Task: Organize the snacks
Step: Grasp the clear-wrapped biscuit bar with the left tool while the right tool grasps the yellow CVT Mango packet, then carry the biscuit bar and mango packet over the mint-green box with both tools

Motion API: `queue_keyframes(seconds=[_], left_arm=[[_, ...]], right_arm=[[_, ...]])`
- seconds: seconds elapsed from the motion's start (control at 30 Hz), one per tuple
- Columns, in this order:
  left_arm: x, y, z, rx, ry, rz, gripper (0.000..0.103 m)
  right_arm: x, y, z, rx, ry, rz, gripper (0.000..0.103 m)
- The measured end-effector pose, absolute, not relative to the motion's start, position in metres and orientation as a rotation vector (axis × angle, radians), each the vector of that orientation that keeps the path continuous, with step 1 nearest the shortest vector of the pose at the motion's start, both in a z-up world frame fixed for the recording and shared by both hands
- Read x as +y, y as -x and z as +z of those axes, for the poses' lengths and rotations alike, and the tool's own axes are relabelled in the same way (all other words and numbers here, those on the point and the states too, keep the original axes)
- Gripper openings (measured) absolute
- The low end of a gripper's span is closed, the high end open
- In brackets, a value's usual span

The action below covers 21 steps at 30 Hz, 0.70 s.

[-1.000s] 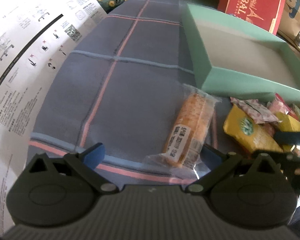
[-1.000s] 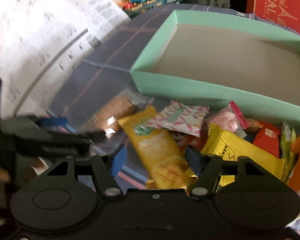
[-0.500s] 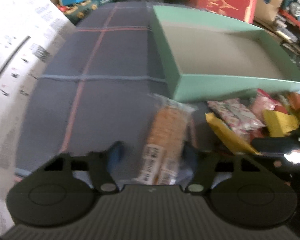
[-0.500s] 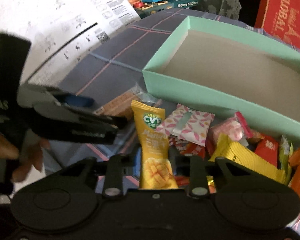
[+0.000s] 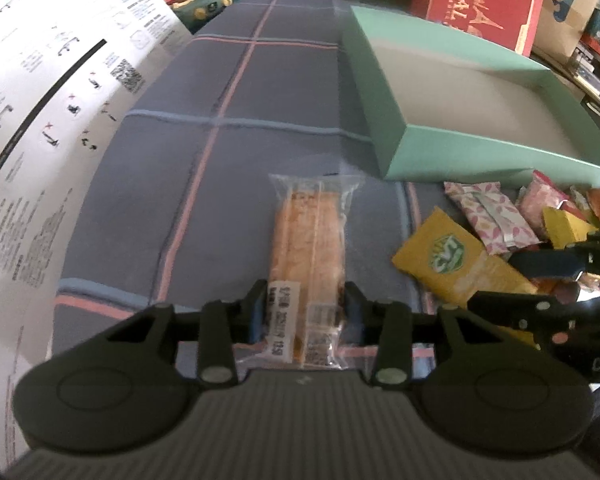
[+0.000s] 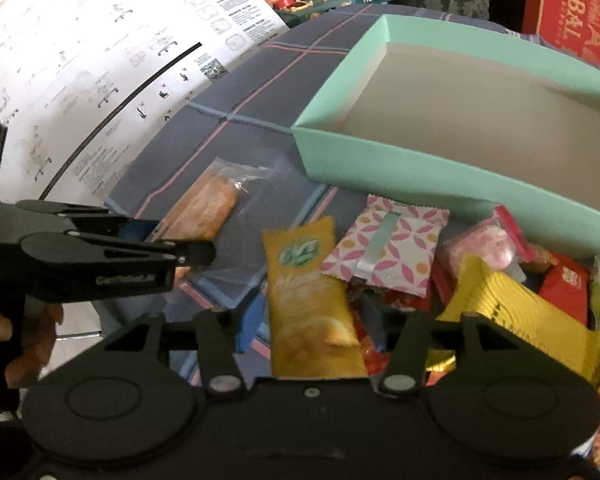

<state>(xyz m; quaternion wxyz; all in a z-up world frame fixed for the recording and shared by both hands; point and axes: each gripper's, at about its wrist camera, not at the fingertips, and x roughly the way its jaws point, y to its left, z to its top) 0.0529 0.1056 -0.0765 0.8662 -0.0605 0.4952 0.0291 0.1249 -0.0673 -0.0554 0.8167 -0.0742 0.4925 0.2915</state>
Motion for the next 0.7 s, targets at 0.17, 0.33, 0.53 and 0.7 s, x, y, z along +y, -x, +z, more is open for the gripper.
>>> queue_keyframes(seconds=[0.17,0.33,0.53,0.7], left_arm=[[0.104,-0.054,-0.077,1.038,0.123,0.066,0.044],[0.105,-0.055,-0.078,1.028,0.128,0.075,0.047],[0.113,-0.058,-0.079,1.014,0.16,0.089,0.047],[0.116,-0.057,-0.08,1.003,0.175,0.074,0.052]], right_arm=[[-0.055,-0.113,-0.053,1.02,0.284,0.603,0.055],[-0.042,-0.098,-0.043,0.985,0.351,0.649,0.055],[-0.033,-0.118,-0.067,1.133,0.231,0.668,0.054],[-0.033,-0.122,-0.068,1.078,0.246,0.631,0.051]])
